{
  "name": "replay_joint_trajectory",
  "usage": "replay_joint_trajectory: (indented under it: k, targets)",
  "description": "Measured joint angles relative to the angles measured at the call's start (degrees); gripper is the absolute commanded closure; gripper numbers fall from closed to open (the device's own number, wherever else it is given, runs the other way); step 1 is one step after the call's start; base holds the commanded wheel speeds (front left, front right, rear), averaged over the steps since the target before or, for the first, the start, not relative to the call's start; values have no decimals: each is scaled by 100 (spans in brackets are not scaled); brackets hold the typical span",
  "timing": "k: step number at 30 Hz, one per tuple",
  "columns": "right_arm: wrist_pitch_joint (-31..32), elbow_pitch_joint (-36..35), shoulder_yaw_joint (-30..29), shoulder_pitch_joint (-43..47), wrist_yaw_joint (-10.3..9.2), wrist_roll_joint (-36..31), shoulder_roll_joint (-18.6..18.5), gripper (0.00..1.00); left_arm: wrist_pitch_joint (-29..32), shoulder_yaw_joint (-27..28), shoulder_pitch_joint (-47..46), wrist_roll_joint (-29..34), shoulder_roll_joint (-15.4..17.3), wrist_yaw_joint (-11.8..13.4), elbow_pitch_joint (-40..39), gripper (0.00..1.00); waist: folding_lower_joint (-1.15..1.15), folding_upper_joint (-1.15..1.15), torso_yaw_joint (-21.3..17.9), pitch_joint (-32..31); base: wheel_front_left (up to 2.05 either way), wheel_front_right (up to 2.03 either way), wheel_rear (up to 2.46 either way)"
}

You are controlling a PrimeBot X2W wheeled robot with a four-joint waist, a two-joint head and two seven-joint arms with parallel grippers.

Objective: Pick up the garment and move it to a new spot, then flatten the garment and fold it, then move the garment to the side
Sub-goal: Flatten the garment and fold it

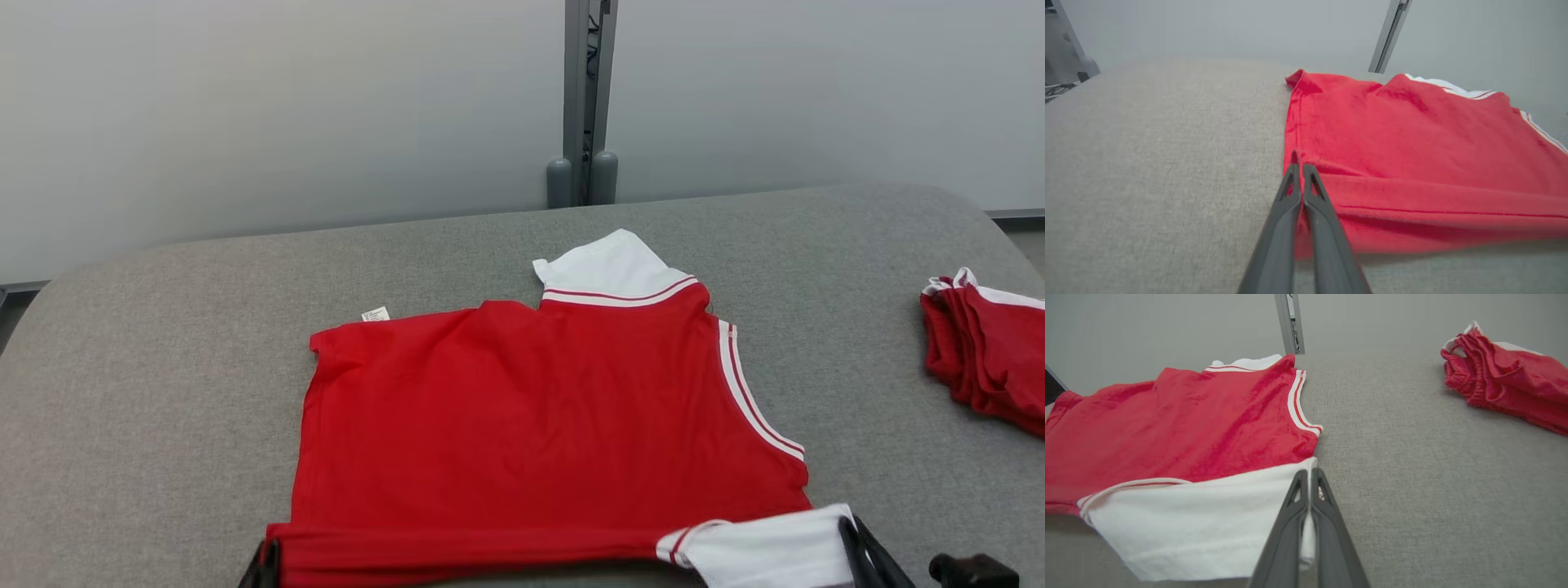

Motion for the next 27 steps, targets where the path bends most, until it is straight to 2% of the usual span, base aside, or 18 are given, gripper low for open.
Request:
replay_joint_trajectory:
  k: [7, 13, 20, 27]
  targets:
    - [-1, -146, 71, -779, 0, -73, 40, 100, -1, -155, -580, 86, 8, -57, -481, 100, 0, 0, 79, 215, 0, 0, 0]
    - [0, 62, 63, -1371, 0, -185, 7, 100, 0, -266, -1008, 202, 8, -102, -243, 100, 0, 0, 144, 448, 0, 0, 0]
    - [0, 296, -220, -2012, 0, -324, 5, 100, 0, -286, -1605, 331, 5, -119, 67, 100, 0, 0, 214, 860, 0, 0, 0]
    - [0, 531, -118, -2426, 0, -421, 37, 100, 0, -270, -1978, 436, 8, -116, 327, 100, 0, 0, 279, 1228, 0, 0, 0]
